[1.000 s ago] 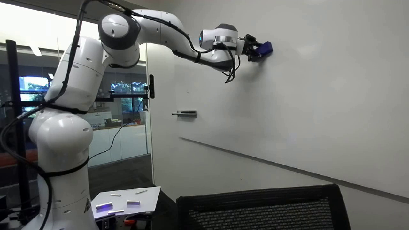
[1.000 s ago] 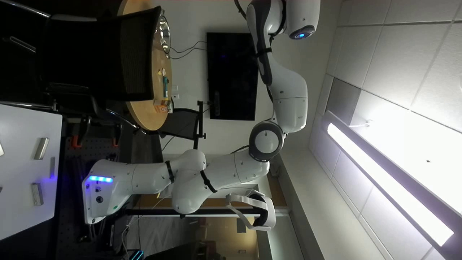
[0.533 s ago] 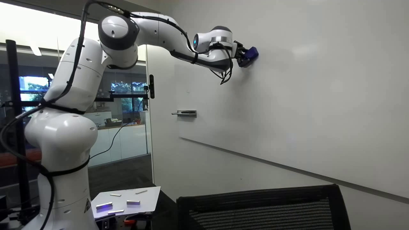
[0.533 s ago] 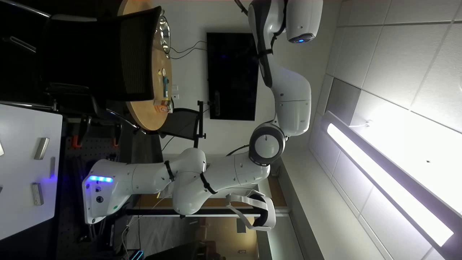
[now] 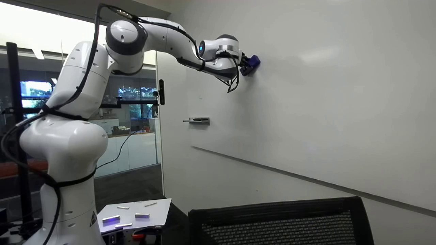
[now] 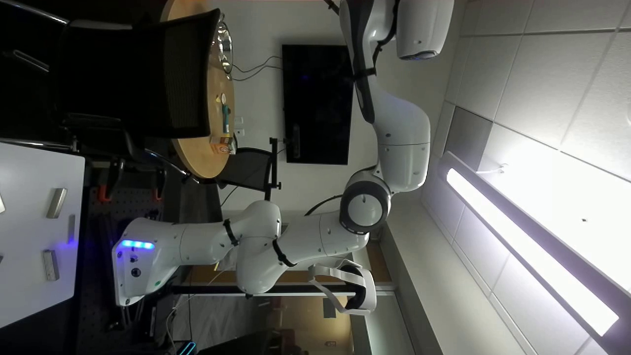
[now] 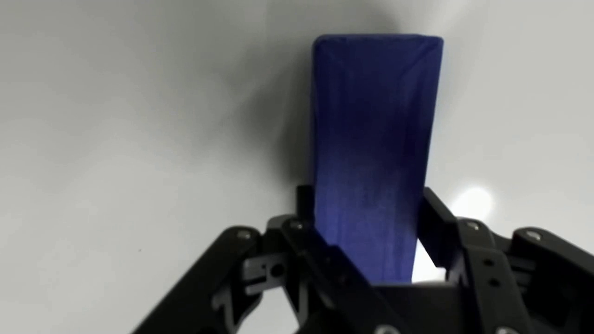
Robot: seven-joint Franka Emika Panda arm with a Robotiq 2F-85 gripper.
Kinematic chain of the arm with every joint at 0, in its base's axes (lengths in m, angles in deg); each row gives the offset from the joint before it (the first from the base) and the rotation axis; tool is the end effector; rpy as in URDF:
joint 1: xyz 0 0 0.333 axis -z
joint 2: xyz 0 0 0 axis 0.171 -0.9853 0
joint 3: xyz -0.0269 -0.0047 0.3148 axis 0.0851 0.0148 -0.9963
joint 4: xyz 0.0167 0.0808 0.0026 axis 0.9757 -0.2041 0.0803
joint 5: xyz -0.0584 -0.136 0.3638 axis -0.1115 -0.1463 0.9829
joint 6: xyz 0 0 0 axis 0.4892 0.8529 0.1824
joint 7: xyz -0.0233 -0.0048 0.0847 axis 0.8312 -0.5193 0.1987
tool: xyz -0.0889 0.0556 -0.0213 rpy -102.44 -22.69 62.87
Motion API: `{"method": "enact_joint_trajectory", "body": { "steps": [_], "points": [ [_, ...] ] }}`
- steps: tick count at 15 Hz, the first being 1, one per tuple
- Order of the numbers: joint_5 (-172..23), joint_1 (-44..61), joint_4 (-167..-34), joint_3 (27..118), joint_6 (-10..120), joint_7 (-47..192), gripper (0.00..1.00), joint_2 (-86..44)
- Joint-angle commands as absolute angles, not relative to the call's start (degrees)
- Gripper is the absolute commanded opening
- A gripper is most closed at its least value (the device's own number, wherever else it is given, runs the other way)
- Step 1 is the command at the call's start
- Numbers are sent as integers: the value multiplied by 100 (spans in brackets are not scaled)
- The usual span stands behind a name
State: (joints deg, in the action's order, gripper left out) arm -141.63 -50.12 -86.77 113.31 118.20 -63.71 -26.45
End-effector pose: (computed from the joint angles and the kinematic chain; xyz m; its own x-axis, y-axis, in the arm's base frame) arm 0.5444 0.3779 0.6589 0.4894 -0.6839 0.5411 0.2675 -0.4728 -0.8396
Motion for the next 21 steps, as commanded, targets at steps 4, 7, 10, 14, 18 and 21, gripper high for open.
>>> {"method": "enact_joint_trajectory", "body": {
  "steps": [4, 7, 10, 14, 18, 21],
  "points": [
    [-13430, -5122, -8616, 11976, 11668, -6370, 31, -3152],
    [-13165, -5041, -8623, 12167, 11616, -6406, 31, -3299],
    [-12975, -4950, -8746, 12337, 11601, -6430, 31, -3374],
    [-12748, -4689, -8848, 12445, 11578, -6452, 31, -3500],
    [-12528, -4312, -8849, 12458, 11493, -6439, 31, -3710],
    [-12375, -4108, -8819, 12470, 11428, -6409, 31, -3873]
  ]
}}
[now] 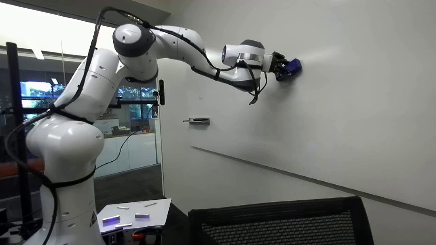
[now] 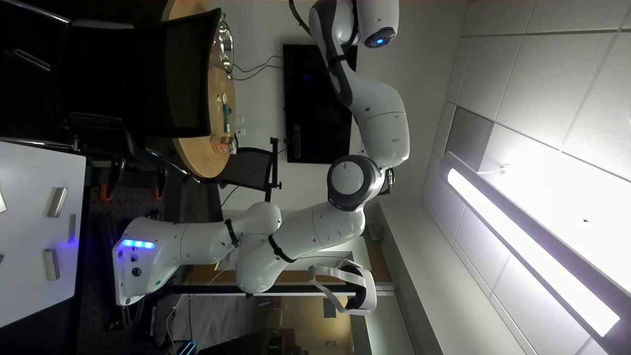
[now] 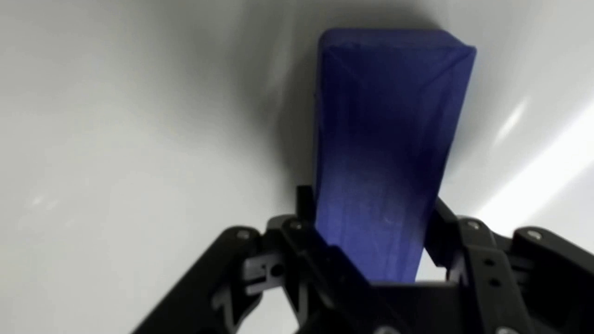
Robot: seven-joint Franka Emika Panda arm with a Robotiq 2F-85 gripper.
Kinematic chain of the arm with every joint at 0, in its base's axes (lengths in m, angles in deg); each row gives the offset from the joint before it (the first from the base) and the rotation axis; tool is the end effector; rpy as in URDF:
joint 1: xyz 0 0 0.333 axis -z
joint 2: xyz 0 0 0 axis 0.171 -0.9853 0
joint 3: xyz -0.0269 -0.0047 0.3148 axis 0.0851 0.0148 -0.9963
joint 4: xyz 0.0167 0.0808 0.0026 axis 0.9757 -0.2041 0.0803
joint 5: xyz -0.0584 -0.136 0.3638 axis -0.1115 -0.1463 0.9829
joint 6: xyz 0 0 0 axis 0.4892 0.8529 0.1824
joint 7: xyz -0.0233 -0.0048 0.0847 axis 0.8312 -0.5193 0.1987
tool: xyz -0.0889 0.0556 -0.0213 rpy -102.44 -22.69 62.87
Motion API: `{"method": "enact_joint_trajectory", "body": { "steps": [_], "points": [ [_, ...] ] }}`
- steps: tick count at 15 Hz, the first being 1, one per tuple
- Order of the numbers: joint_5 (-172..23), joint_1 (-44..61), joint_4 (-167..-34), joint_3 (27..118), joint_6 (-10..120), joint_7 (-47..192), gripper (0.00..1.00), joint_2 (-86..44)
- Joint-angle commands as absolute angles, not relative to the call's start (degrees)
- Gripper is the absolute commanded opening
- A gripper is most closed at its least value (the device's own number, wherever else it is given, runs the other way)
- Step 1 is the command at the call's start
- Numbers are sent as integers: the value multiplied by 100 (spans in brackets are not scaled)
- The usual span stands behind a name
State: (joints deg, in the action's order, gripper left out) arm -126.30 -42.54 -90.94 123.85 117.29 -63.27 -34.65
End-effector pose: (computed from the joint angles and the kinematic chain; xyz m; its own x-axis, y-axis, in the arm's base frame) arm 0.6534 0.2308 0.5979 0.2518 -0.8641 0.4359 -0.0021 -0.4509 -0.8926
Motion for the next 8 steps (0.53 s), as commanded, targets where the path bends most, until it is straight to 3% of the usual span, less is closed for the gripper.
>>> {"method": "enact_joint_trajectory", "body": {
  "steps": [1, 8],
  "points": [
    [-12348, -4084, -8824, 12483, 11434, -6393, 31, -3917],
    [-12380, -4395, -9014, 12852, 11916, -6286, 31, -3909]
  ]
}}
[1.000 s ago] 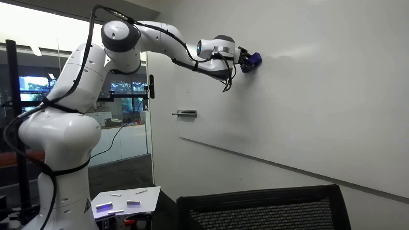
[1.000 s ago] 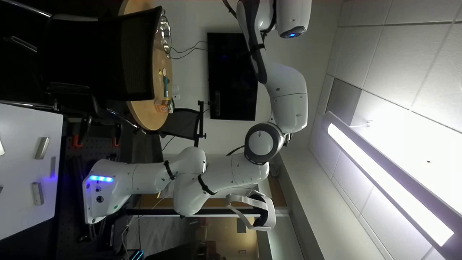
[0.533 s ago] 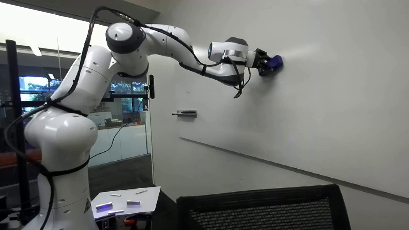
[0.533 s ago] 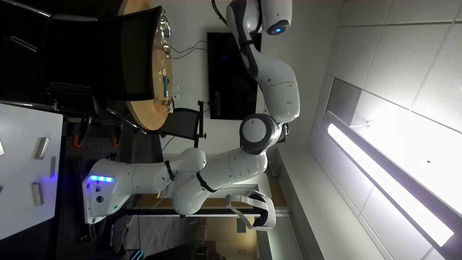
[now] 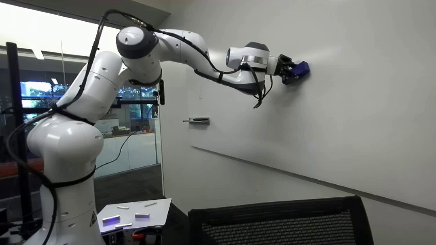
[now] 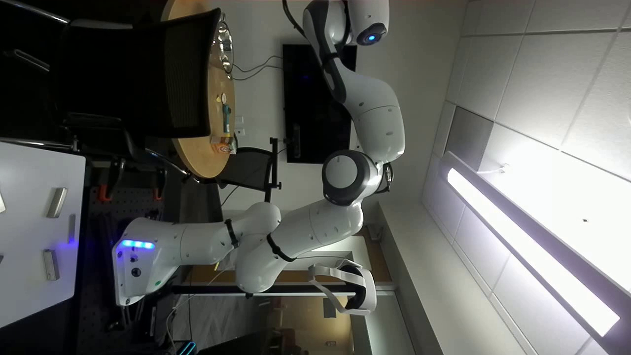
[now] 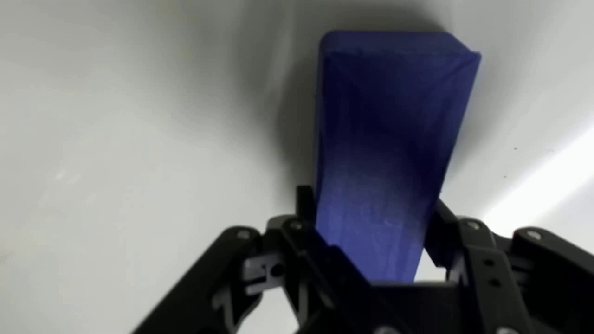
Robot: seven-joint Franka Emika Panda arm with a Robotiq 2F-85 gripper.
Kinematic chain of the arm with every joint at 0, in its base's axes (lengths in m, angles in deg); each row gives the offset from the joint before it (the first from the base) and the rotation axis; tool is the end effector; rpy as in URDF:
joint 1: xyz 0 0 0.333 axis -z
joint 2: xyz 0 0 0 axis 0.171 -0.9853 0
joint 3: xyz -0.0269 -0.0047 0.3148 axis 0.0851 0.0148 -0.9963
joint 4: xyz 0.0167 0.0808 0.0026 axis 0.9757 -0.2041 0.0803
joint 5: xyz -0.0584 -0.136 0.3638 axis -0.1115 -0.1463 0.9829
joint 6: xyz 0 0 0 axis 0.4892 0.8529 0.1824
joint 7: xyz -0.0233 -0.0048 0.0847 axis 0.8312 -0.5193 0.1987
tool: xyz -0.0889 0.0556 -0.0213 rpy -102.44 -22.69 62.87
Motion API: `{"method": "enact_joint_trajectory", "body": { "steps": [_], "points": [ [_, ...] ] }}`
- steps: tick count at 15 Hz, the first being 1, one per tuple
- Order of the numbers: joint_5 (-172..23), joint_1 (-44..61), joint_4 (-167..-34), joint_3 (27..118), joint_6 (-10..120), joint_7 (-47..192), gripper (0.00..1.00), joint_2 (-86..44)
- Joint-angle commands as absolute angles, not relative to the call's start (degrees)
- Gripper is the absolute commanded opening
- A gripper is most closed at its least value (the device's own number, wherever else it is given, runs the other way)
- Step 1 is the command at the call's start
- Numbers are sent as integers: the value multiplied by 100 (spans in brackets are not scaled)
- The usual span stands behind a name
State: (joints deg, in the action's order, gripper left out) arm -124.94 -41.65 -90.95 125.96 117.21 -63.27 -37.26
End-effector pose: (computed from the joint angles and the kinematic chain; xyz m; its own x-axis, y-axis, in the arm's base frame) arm 0.6678 0.2112 0.5812 0.2112 -0.8654 0.4545 -0.0365 -0.4716 -0.8810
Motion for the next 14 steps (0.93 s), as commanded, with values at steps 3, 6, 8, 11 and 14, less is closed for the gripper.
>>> {"method": "enact_joint_trajectory", "body": {
  "steps": [3, 6, 8, 11, 14],
  "points": [
    [-12675, -4395, -9083, 12458, 11828, -5987, 31, -3575],
    [-13101, -4330, -9271, 11879, 11828, -5467, 31, -3049],
    [-13388, -4256, -9441, 11389, 11828, -5134, 31, -2686],
    [-13585, -4128, -9645, 10700, 11824, -4708, 31, -2321],
    [-13394, -3975, -9908, 10239, 11983, -4115, 31, -2124]
  ]
}}
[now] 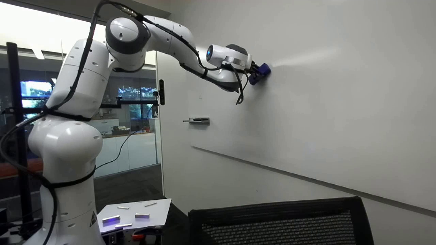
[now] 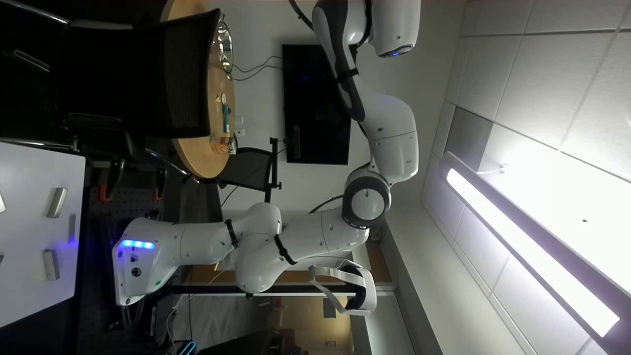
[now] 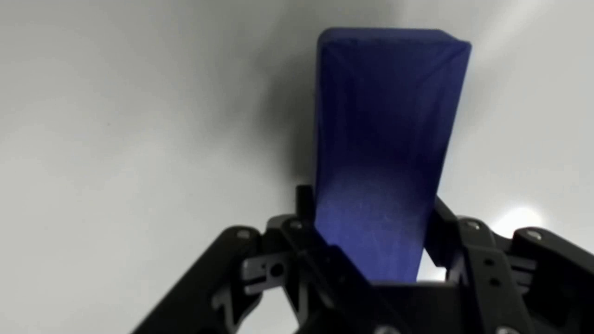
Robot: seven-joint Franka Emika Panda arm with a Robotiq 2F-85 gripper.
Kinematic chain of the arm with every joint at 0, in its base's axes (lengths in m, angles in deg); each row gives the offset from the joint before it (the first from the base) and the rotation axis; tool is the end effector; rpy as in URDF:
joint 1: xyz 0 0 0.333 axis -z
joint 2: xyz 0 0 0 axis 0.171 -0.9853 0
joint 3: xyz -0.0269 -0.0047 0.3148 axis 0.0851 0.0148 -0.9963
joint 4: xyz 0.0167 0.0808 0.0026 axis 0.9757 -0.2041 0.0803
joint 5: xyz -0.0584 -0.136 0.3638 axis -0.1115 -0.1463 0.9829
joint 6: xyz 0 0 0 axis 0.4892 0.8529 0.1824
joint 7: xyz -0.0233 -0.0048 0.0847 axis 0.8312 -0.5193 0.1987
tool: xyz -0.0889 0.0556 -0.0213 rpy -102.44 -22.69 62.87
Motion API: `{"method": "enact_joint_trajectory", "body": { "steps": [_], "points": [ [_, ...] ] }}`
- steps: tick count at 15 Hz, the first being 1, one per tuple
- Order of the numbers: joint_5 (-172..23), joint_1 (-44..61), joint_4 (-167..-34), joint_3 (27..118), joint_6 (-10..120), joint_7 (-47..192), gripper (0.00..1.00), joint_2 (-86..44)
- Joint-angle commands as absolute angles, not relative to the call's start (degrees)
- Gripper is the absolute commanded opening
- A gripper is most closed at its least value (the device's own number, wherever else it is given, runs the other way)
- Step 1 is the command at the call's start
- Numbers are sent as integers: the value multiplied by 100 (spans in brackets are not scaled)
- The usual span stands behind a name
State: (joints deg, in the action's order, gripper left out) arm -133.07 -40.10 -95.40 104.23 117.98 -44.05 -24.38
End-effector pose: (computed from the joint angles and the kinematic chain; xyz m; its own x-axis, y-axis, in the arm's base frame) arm 0.5776 0.3286 0.6139 0.4650 -0.6364 0.6154 0.2200 -0.5903 -0.7766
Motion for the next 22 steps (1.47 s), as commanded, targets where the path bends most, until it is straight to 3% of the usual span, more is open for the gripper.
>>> {"method": "enact_joint_trajectory", "body": {
  "steps": [1, 2, 6, 18, 22],
  "points": [
    [-12853, -3358, -10123, 9199, 11671, -3184, 31, -1862],
    [-13213, -3746, -9971, 9768, 11813, -3745, 31, -1998],
    [-12633, -3831, -9886, 9965, 11811, -3591, 31, -2120],
    [-10200, -4214, -8951, 11774, 11549, -3699, 31, -3318],
    [-9849, -4035, -8805, 11904, 11250, -3742, 31, -3590]
  ]
}}
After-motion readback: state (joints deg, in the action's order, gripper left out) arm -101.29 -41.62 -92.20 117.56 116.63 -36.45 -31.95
